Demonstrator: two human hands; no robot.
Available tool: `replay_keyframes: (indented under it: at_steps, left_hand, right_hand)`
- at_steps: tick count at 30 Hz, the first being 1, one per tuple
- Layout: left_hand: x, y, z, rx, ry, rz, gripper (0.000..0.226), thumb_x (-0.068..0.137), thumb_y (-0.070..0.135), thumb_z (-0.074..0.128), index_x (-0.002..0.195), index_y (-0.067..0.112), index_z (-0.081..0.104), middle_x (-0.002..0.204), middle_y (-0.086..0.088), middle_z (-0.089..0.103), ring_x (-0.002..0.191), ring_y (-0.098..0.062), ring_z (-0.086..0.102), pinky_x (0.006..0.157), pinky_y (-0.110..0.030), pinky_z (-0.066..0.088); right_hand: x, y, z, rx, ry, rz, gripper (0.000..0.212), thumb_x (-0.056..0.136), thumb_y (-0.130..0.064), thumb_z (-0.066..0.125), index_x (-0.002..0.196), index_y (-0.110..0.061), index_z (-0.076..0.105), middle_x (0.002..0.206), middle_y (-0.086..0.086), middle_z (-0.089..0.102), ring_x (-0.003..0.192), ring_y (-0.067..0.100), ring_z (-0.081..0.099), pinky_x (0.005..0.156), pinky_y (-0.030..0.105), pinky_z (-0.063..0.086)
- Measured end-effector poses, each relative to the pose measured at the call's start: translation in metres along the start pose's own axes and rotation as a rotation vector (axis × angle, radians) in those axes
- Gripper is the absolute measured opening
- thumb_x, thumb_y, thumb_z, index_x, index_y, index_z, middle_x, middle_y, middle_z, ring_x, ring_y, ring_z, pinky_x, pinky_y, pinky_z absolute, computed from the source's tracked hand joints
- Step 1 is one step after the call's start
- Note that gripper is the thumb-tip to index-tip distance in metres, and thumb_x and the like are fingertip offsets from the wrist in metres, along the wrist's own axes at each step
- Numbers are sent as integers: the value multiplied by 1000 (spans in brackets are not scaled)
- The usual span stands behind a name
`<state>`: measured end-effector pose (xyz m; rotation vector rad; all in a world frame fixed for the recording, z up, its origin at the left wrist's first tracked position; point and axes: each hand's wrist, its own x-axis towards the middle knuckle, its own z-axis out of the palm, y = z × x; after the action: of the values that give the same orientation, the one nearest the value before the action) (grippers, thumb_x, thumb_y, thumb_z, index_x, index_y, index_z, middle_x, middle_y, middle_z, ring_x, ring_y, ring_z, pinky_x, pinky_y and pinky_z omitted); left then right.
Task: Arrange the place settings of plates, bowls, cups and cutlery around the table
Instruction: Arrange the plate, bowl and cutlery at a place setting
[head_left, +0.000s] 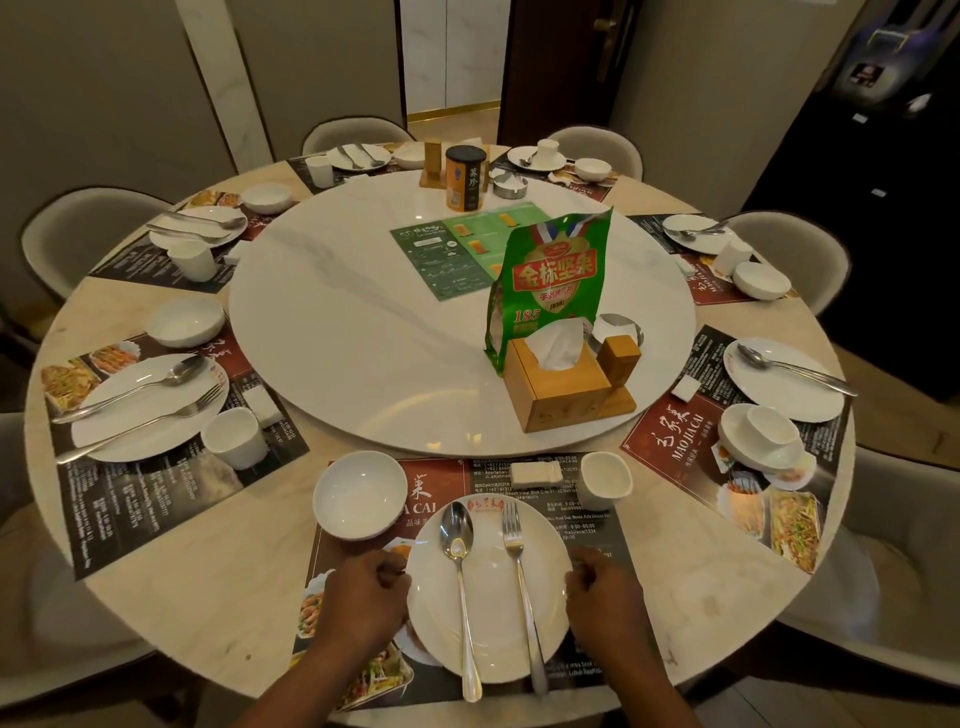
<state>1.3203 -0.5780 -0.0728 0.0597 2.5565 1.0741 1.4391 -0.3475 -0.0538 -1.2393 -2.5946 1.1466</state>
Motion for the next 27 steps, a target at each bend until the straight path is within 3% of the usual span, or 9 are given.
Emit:
replay_keyframes:
  at_steps: [5,10,16,19,23,27]
  left_hand:
    - [2,-4,1,-3,3,-10,12,80,19,72,89,27,72,78,10,72,68,-12,69,72,-40,61]
    - [0,-2,2,4,23,0,11,83,19,72,90,28,71,82,8,73,72,-11,68,76,-37,60]
    - [-1,-3,2,-9,33,-3,12,82,18,72,88,28,71,80,9,72,71,-12,68,73,-38,61]
    - [-1,-1,3,-8,77,9,12,83,15,73,92,23,73,83,9,69,76,-12,66,79,-33,59]
    - [-1,3,3,17,114,11,15,83,14,74,97,18,74,85,9,61,81,-13,63,81,-27,53]
    - [-1,2,4,18,117,4,14,83,15,74,98,17,74,91,5,68,82,-13,63,80,-26,52]
  right_hand:
    - [1,0,-1,20,-27,-26,30,94,-10,58,121,-22,66,107,0,69,84,10,51,74,22,41]
    - [6,2,0,-3,-50,-10,29,94,-14,59,119,-25,65,111,-1,69,87,9,53,82,25,47]
    - [7,4,2,7,-66,-32,29,94,-12,59,118,-26,66,106,-4,69,85,8,54,73,19,44]
    - [9,5,4,-1,-63,-29,29,93,-14,60,118,-27,66,106,-4,70,89,10,58,81,25,50]
    - [10,6,6,-13,-65,-20,29,94,-16,60,120,-27,65,109,-4,69,91,11,58,80,24,48]
    - [11,6,7,-3,-70,-14,29,95,-17,59,121,-26,64,109,-4,69,90,10,58,77,22,48]
